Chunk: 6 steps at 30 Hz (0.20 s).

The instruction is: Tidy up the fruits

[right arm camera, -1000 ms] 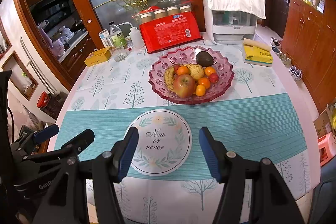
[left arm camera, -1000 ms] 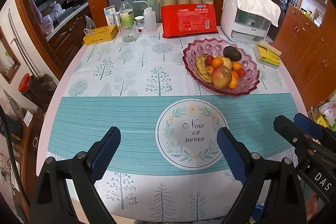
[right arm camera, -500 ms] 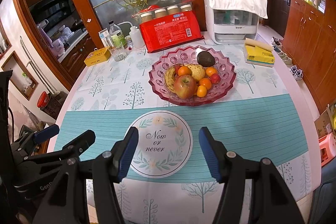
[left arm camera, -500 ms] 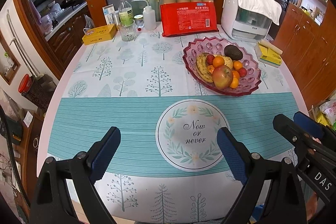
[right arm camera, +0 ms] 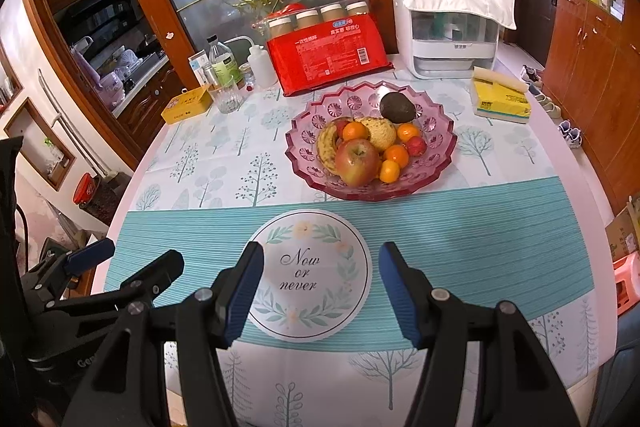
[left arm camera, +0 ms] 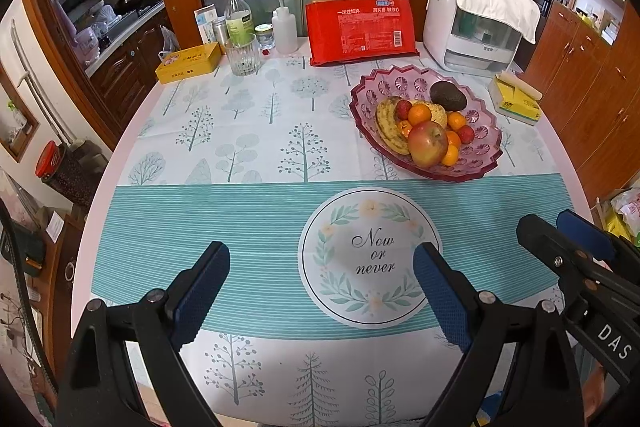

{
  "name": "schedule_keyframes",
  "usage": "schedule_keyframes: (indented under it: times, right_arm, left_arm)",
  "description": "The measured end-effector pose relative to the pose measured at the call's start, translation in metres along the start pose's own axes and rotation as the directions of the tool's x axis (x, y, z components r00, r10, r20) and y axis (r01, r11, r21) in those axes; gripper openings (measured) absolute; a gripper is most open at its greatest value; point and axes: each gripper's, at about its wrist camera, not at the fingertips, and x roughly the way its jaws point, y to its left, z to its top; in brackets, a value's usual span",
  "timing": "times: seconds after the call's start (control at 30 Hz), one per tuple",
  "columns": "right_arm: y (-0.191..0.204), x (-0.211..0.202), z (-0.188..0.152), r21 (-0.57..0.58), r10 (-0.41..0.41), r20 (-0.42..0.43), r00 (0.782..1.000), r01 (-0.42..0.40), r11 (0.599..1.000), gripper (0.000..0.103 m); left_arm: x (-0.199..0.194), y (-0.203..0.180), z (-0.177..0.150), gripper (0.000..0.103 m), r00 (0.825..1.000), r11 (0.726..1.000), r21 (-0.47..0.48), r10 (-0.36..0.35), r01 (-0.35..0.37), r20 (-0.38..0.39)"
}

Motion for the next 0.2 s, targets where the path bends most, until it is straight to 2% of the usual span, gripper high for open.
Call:
schedule_keyframes:
  times: [0.2]
  right_arm:
    - [-0.0001,0.0024,0.0016,0.002,0.000,-0.005,1.000,0.000,1.000,0.061]
  left_arm:
    - [0.0023,0.0033,-0.0012,0.092,1.000,1.000,-0.001,0.003,-0.003,-0.011]
